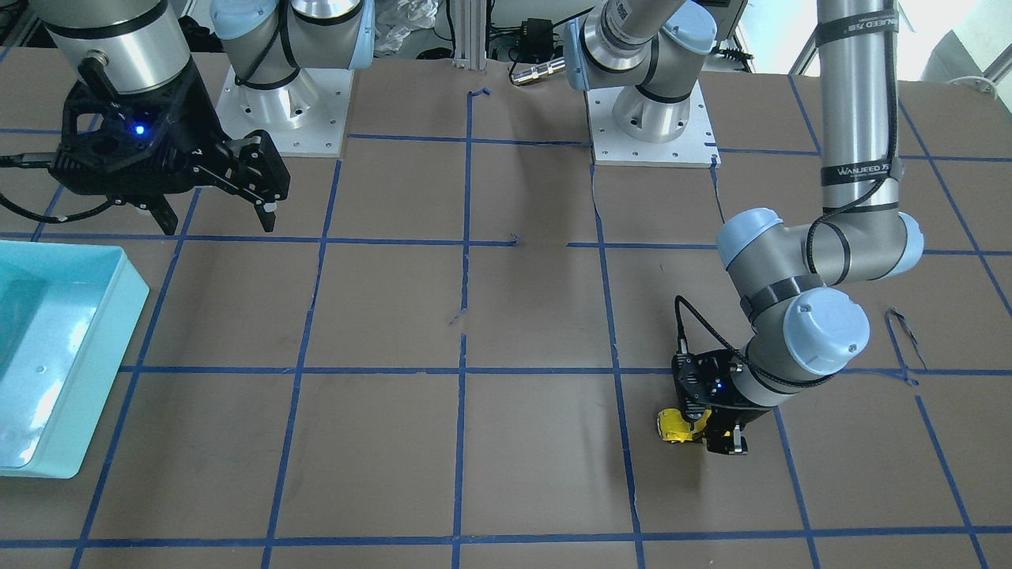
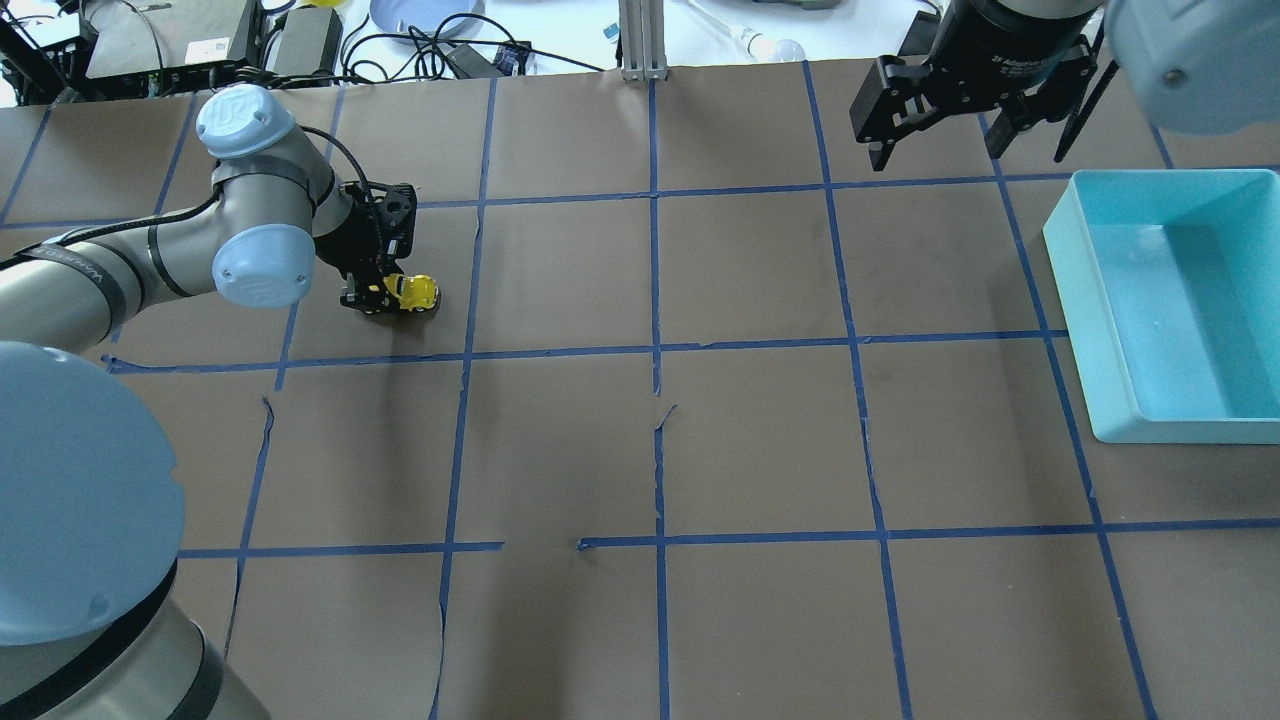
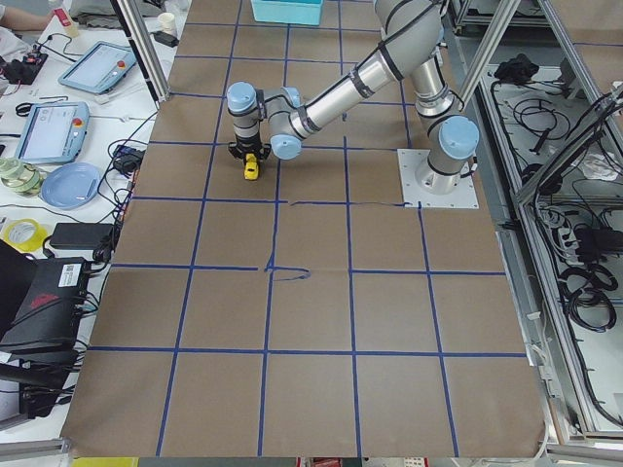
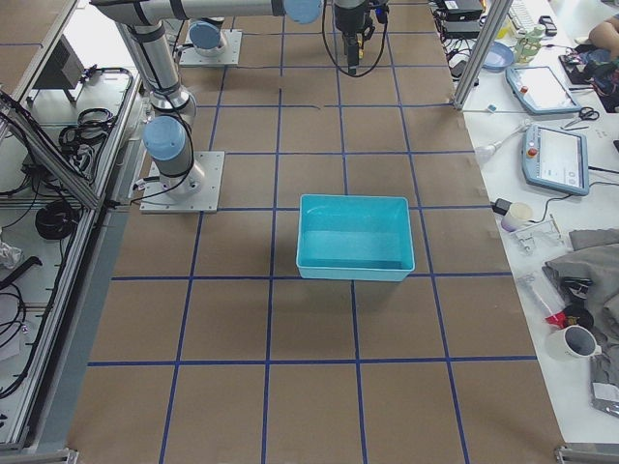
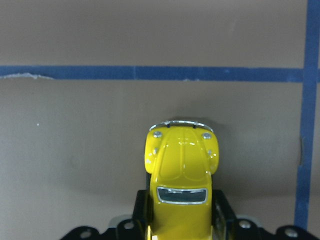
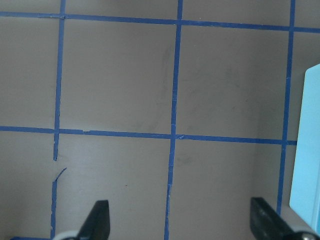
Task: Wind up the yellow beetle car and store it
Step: 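Wind the car backward on the table with the left gripper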
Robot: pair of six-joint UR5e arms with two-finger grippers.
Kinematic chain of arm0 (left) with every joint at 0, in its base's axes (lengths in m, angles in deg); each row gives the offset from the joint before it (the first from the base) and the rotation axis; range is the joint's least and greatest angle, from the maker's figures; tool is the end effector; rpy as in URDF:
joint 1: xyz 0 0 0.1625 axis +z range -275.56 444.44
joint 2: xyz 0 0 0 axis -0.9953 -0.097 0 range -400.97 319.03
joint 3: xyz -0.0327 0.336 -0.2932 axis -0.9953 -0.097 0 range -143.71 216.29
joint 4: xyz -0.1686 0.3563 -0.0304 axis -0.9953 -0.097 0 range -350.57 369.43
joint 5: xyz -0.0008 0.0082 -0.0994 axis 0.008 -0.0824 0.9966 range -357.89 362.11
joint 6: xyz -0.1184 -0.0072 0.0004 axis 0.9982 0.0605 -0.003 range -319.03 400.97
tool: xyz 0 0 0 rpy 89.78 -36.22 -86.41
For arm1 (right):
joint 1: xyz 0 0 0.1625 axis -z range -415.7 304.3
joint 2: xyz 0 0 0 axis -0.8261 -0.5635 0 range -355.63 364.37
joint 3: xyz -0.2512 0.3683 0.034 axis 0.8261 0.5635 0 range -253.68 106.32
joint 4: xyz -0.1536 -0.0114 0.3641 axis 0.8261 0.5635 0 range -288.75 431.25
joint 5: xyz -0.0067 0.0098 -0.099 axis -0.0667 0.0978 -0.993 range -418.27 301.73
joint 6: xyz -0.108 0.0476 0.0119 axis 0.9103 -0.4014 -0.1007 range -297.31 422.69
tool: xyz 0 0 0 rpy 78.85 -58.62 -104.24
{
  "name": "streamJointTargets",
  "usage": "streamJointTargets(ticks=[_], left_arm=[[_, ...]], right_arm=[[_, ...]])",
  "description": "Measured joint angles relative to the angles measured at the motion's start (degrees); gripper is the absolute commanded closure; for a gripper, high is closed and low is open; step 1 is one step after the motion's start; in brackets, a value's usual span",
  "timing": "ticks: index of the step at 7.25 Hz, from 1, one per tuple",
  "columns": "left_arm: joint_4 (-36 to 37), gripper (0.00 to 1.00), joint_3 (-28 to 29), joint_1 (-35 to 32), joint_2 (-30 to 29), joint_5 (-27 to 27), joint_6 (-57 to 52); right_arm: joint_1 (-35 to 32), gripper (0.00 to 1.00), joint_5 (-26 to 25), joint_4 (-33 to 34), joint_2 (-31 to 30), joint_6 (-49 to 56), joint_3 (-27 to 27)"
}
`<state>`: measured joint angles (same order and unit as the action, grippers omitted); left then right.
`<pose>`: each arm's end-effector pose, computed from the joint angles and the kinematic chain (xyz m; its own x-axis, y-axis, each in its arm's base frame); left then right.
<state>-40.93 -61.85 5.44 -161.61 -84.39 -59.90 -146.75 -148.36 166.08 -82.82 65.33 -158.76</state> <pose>-0.0196 -0.6349 0.1973 -0.0028 0.9996 -0.0264 0.9984 0.0013 -0.0570 0.1424 -0.5047 0.5171 -0.9979 -0.0638 0.0071 -0.0642 0.9906 -0.1206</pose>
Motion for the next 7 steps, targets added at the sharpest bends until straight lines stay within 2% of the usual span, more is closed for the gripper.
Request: streamJointTargets(ticks=[7], left_arm=[[-0.3,0.73,-0.3,5.4,0.2,0.1,-6.1]], right_arm=[[0.0,0.00,0.0,0.0,0.0,0.0,0.0]])
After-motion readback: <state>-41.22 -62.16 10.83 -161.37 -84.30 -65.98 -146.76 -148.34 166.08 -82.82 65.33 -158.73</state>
